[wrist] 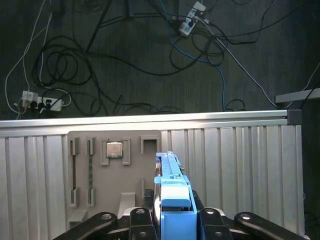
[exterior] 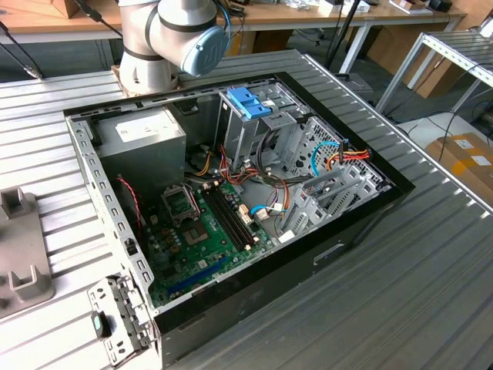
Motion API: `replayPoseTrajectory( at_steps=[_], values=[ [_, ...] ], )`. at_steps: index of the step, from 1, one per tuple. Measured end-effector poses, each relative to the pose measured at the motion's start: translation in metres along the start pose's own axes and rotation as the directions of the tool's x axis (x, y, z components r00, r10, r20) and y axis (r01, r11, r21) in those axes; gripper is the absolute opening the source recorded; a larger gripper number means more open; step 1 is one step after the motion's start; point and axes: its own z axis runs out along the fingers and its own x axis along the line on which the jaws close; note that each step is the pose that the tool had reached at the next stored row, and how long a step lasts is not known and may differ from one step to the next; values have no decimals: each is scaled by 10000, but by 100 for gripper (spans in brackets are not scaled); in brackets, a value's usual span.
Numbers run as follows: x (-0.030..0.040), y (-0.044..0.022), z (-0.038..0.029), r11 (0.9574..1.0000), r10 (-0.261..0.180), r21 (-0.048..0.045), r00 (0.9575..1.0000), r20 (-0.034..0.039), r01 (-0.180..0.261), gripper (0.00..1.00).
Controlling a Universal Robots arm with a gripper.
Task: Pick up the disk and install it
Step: 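Pick up the disk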
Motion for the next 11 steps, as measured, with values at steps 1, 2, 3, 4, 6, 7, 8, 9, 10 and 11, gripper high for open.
replayPoseTrajectory(
  at_steps=[1,2,3,4,6,7,8,9,10,11],
  values=[
    [-1,0,-5,10000,0,0,10000,0,0,37],
    [-1,0,-10,10000,0,0,10000,0,0,37],
    [-1,0,-16,10000,0,0,10000,0,0,37],
    [-2,0,-26,10000,0,0,10000,0,0,37],
    [-4,1,-48,10000,0,-1,10000,0,0,37],
    [-5,1,-53,10000,0,-1,10000,0,0,37],
    [-5,1,-57,10000,0,-1,10000,0,0,37],
    [-6,1,-61,10000,0,-1,10000,1,0,37],
    [-6,1,-66,10000,-1,-1,10000,5,1,37],
    [-6,1,-69,10000,0,-1,10000,7,0,37]
  ],
)
